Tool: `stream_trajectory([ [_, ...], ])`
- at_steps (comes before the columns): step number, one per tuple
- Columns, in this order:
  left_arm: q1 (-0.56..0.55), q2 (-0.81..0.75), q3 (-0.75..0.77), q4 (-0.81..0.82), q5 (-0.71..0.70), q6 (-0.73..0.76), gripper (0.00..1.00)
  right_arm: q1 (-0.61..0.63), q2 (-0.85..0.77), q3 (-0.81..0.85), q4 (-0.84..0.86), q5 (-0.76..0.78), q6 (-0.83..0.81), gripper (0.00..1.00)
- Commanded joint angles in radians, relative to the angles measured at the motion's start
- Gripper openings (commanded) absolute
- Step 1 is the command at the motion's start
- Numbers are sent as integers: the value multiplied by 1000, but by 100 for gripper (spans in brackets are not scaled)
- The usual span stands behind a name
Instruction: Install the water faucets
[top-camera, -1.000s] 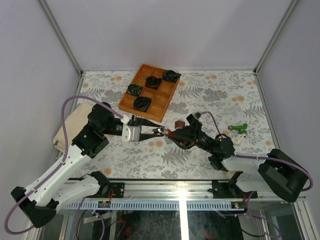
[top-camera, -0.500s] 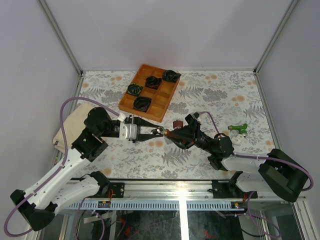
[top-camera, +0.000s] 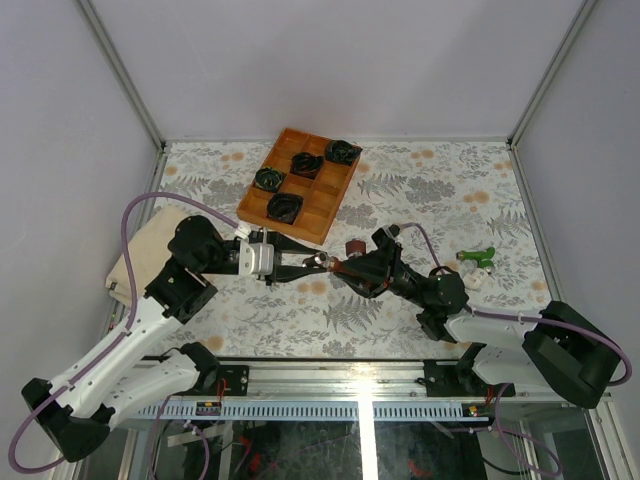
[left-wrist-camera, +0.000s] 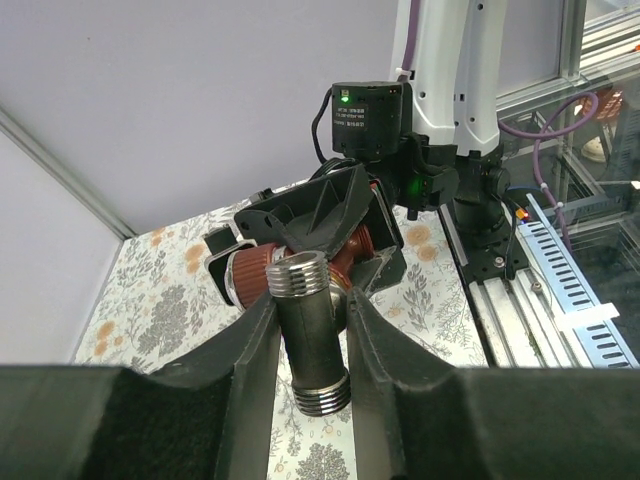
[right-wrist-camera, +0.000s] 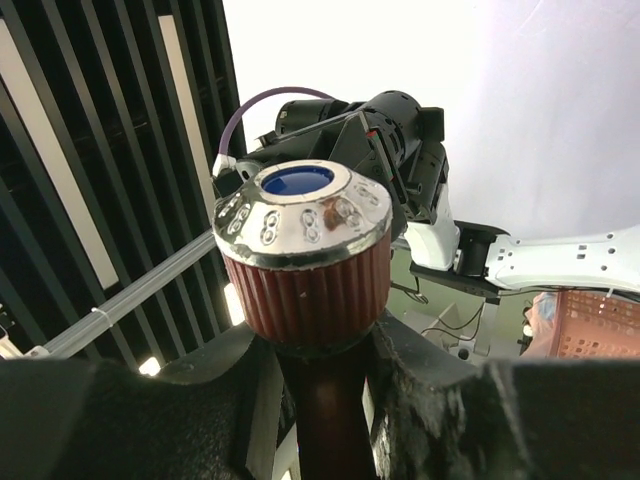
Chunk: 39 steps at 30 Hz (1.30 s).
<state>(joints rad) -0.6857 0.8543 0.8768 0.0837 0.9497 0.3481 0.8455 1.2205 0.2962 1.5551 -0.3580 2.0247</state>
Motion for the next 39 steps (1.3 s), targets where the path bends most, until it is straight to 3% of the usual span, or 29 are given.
stream_trajectory([
  [1, -23, 40, -22, 89, 63, -59, 0, 18, -32, 74, -36, 28, -61, 20],
  [5, -23, 27, -49, 149, 67, -106, 0, 13, -73, 65, -108, 41, -165, 46],
  [9, -23, 7, -77, 163, 62, -113, 0, 11, -159, 74, -296, 62, -281, 59],
  [17, -23, -9, -129, 239, 26, -172, 0, 10, -317, 122, -581, 102, -441, 66],
  [21, -24, -15, -182, 382, -69, -280, 0, 10, -351, 117, -643, 128, -469, 68],
  [25, -23, -41, -264, 558, -168, -378, 0, 10, -344, 88, -573, 159, -443, 57],
  [27, -23, -44, -291, 613, -187, -411, 0, 10, -335, 73, -525, 177, -421, 34],
  [32, -24, -37, -342, 709, -241, -502, 0, 10, -299, 77, -452, 175, -418, 7],
  [39, -23, -34, -442, 907, -422, -683, 0, 10, -301, 84, -445, 188, -514, 0],
])
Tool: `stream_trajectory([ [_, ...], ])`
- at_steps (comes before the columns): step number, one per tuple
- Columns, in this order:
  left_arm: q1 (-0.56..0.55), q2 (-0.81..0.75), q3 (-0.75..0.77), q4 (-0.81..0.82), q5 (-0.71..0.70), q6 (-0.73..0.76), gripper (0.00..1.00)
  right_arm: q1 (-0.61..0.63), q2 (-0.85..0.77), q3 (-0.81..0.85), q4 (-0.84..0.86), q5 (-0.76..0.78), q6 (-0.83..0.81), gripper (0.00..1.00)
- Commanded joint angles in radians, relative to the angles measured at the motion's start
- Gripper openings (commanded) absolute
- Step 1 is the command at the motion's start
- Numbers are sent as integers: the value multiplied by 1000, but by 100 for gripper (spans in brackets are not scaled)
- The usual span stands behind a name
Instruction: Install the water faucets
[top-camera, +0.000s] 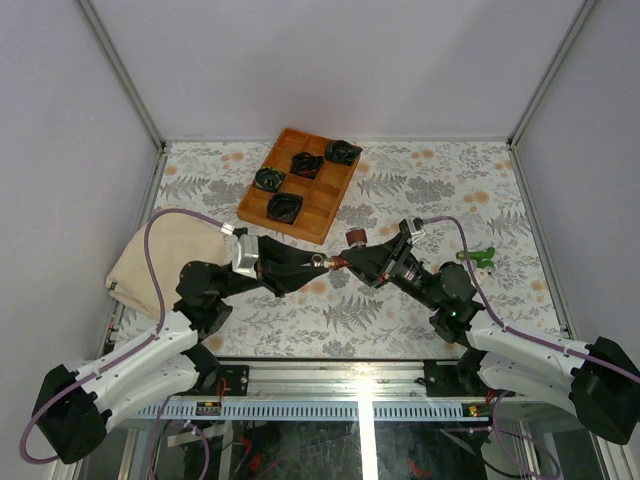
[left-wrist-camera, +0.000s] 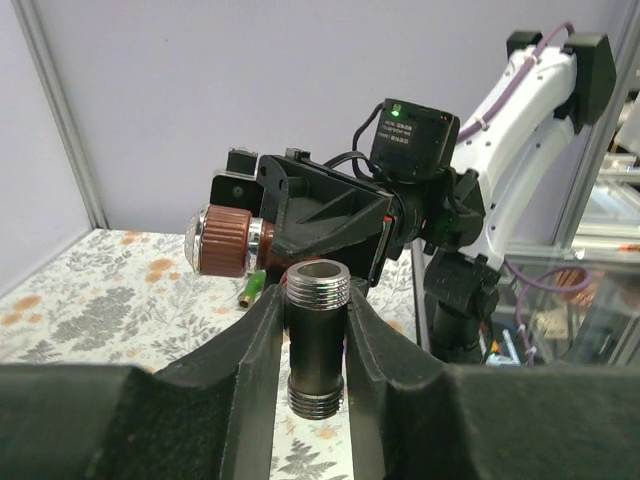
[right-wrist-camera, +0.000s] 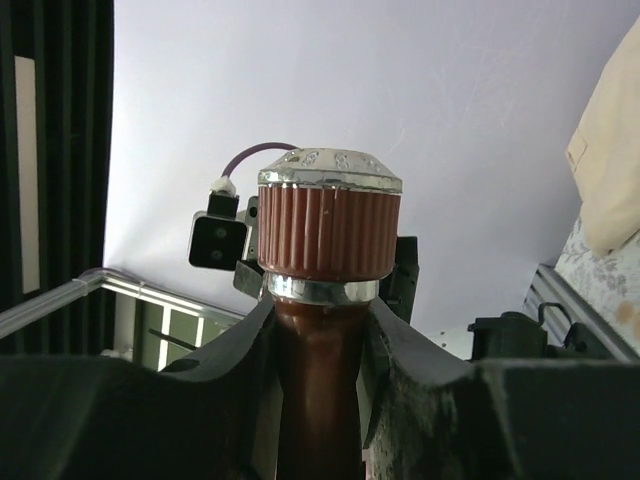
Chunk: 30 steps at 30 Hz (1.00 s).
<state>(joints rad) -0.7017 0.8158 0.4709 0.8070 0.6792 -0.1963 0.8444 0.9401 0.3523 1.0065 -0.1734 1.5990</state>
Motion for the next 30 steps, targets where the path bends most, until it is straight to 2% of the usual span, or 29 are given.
stream_trajectory([
  [1, -7, 7, -45, 201, -186, -179, 0, 11, -36, 33, 85, 11, -126, 0],
  [8, -7, 69, -121, 393, -402, -587, 0, 12, -125, 102, -88, 45, -479, 0],
  [12, -8, 108, -121, 455, -449, -721, 0, 12, -140, 149, -186, 3, -647, 0],
  [15, -9, 146, -109, 480, -465, -816, 0, 13, -124, 140, -112, -49, -685, 0],
  [17, -9, 188, -108, 574, -454, -880, 0, 13, -113, 136, -65, -76, -698, 0],
  [21, -8, 258, -104, 688, -447, -1026, 0, 12, -138, 73, 52, -30, -769, 0],
  [26, -5, 310, -38, 600, -340, -1208, 0, 13, -217, 33, 95, 2, -994, 0],
  [30, -5, 333, -26, 595, -289, -1282, 0, 12, -262, 16, 121, -25, -1179, 0],
])
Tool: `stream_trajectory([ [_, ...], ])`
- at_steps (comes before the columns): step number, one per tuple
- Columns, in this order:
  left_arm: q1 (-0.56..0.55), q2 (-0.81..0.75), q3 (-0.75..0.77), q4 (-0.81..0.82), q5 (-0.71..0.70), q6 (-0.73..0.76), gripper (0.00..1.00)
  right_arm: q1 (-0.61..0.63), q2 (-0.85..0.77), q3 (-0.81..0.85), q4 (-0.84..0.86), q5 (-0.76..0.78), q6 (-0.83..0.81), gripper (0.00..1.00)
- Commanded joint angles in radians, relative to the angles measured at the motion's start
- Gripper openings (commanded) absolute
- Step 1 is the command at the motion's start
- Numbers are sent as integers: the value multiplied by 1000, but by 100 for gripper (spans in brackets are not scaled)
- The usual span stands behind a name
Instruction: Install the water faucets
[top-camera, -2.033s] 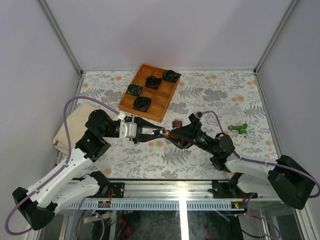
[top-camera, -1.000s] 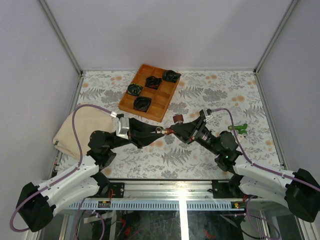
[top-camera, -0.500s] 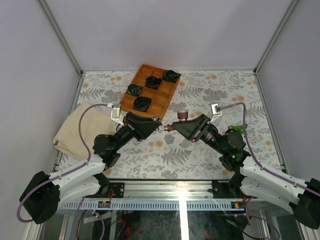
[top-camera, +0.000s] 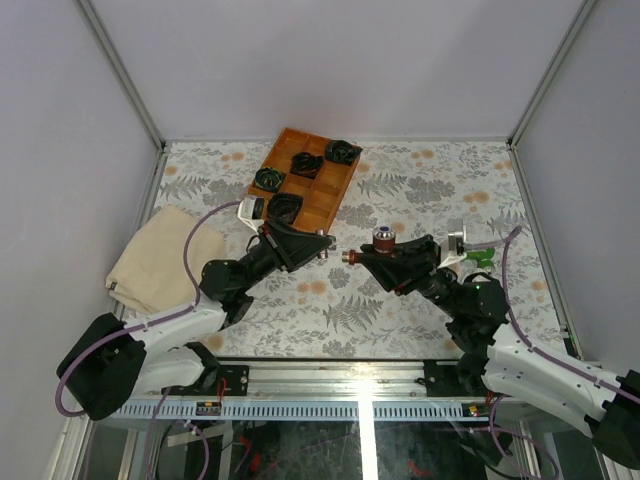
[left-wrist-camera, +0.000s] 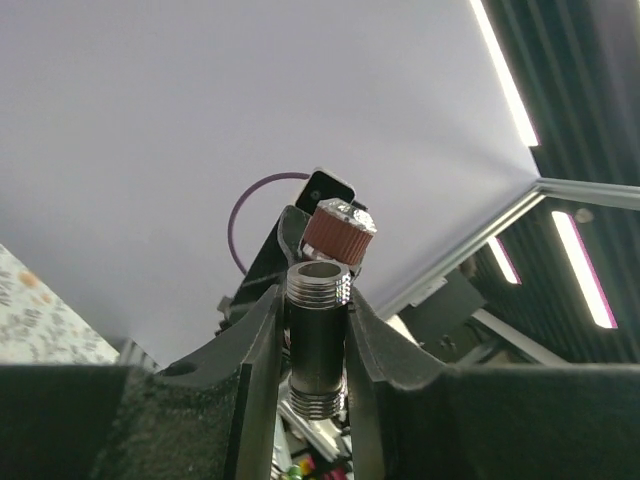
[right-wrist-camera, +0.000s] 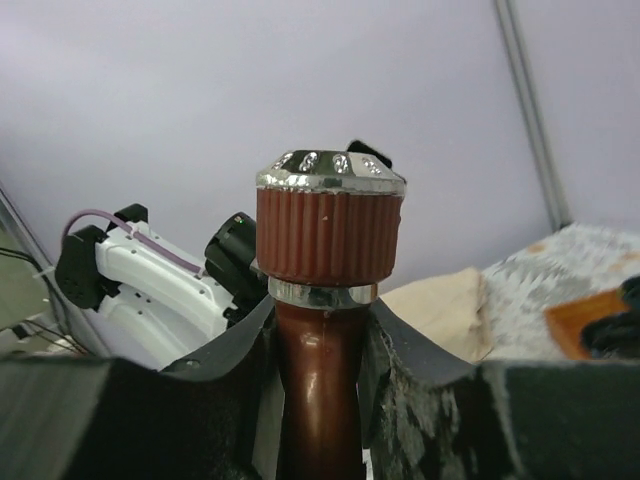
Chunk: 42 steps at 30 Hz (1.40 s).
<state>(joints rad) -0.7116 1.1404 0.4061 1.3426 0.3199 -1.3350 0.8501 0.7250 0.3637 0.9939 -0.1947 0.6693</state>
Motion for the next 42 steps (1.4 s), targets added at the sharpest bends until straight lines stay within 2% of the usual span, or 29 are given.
stream_trajectory([
  [1, 4, 9, 44, 43, 77, -160, 0, 6, -50, 14, 106, -33, -296, 0],
  [4, 4, 12, 85, -64, 124, -186, 0, 6, -44, 33, 61, -107, -407, 0],
  [8, 3, 16, 128, -142, 178, -204, 0, 7, -31, 8, 160, -150, -489, 0],
  [14, 1, 5, 167, -271, 224, -190, 0, 7, -37, 1, 188, -164, -558, 0],
  [22, 0, -6, 173, -305, 233, -189, 0, 6, -62, -20, 223, -132, -574, 0],
  [28, -8, 4, 171, -257, 236, -220, 0, 7, -44, -36, 244, -101, -571, 0],
  [39, -19, 8, 178, -219, 230, -251, 0, 7, 60, -76, 442, -83, -467, 0],
  [42, -20, 6, 173, -215, 230, -256, 0, 7, 60, -75, 448, -69, -471, 0],
])
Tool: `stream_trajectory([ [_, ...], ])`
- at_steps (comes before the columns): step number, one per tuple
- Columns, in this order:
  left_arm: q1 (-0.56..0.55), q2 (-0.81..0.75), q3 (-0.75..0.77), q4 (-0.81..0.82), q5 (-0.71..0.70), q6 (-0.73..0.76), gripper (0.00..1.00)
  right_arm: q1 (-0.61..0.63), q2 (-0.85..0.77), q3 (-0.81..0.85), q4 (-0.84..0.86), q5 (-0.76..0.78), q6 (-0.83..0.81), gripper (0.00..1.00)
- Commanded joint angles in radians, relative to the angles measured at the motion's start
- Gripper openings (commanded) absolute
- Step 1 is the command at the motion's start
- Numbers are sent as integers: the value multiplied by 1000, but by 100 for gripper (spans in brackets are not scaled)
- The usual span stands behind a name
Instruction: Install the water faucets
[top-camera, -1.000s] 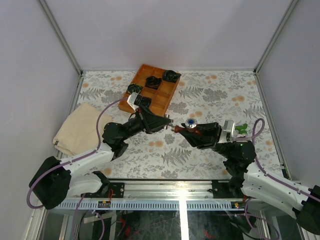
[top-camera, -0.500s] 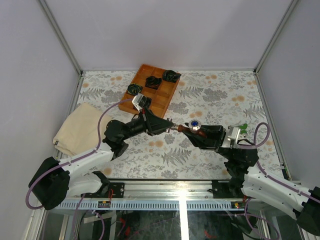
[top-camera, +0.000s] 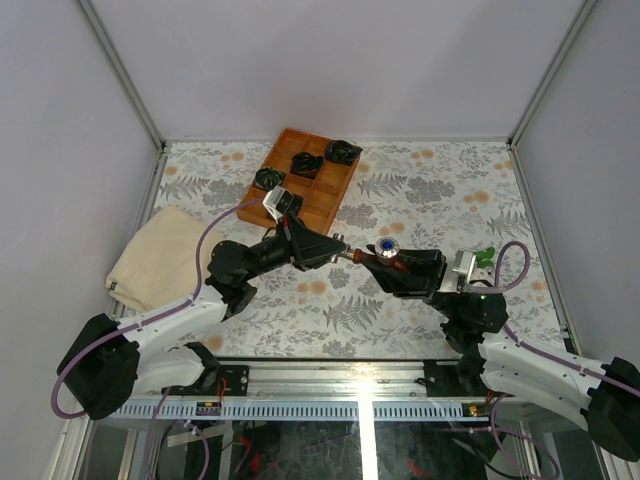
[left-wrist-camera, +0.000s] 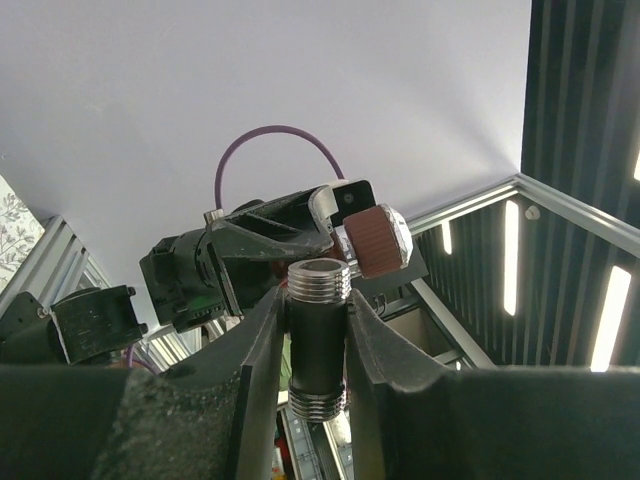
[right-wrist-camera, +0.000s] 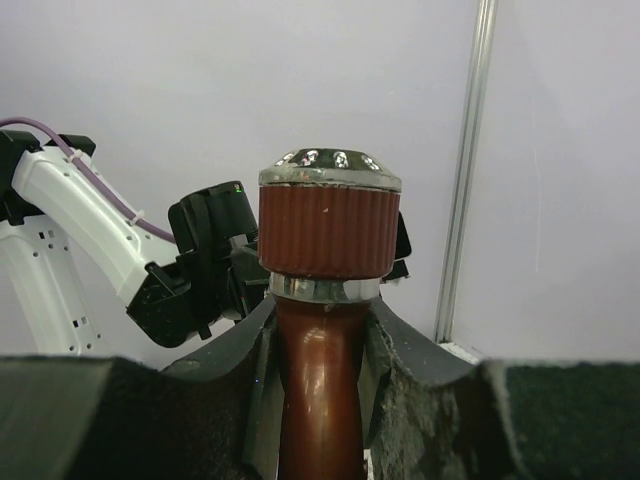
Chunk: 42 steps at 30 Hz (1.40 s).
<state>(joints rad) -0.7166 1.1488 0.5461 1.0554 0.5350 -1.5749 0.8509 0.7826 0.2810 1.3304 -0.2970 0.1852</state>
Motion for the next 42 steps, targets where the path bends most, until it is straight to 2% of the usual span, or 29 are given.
stream_trajectory([
  [1, -15, -1, 34, 75, 14, -17, 0, 6, -1, 9, 107, 41, 8, 0],
  [9, -17, 7, 40, 81, 24, -20, 0, 6, -25, 13, 92, 71, -22, 0],
  [24, -18, 8, 26, 92, -40, -11, 0, 8, 54, 6, 173, 4, 97, 0],
  [42, -31, 20, 14, 135, -66, -44, 0, 14, 80, -7, 201, 45, 58, 0],
])
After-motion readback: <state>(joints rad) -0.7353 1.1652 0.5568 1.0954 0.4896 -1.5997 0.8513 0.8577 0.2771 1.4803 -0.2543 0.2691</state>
